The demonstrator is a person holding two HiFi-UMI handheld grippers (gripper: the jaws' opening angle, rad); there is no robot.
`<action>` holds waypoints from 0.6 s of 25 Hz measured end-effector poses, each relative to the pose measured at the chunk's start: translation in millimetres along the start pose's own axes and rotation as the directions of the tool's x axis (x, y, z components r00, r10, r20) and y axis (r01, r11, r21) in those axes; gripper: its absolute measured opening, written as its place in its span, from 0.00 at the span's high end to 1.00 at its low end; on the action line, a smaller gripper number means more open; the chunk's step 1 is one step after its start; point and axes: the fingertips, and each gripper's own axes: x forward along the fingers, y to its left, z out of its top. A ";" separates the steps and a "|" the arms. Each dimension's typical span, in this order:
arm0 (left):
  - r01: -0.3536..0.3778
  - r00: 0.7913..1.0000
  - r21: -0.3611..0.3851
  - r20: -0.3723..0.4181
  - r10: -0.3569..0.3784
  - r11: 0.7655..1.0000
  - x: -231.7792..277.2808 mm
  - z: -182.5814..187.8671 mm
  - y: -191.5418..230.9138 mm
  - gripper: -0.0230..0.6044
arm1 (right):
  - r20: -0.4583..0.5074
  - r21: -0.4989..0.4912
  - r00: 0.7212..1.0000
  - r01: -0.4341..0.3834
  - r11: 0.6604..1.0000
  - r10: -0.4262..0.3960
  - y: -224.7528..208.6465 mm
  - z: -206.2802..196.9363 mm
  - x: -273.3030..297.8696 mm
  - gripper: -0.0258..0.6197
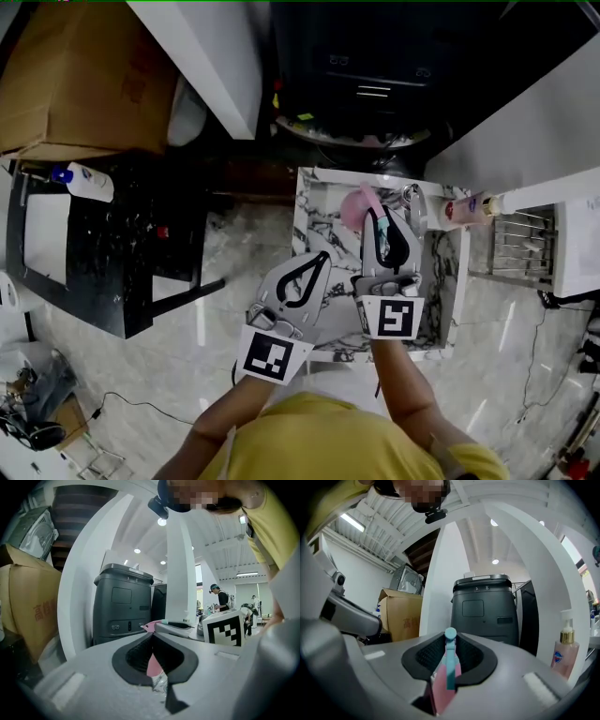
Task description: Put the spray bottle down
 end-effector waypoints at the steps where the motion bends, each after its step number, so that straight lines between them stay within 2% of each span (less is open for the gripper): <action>1: 0.003 1.000 0.003 -0.008 -0.003 1.000 0.8 -2.5 1.6 0.96 | -0.006 0.005 1.000 0.004 1.000 -0.004 -0.5 -4.8 3.4 0.85; 15: 0.031 0.998 -0.003 -0.048 -0.031 1.000 7.4 -19.6 5.6 0.96 | -0.016 0.007 0.999 0.038 0.999 -0.038 1.9 -40.1 23.0 0.85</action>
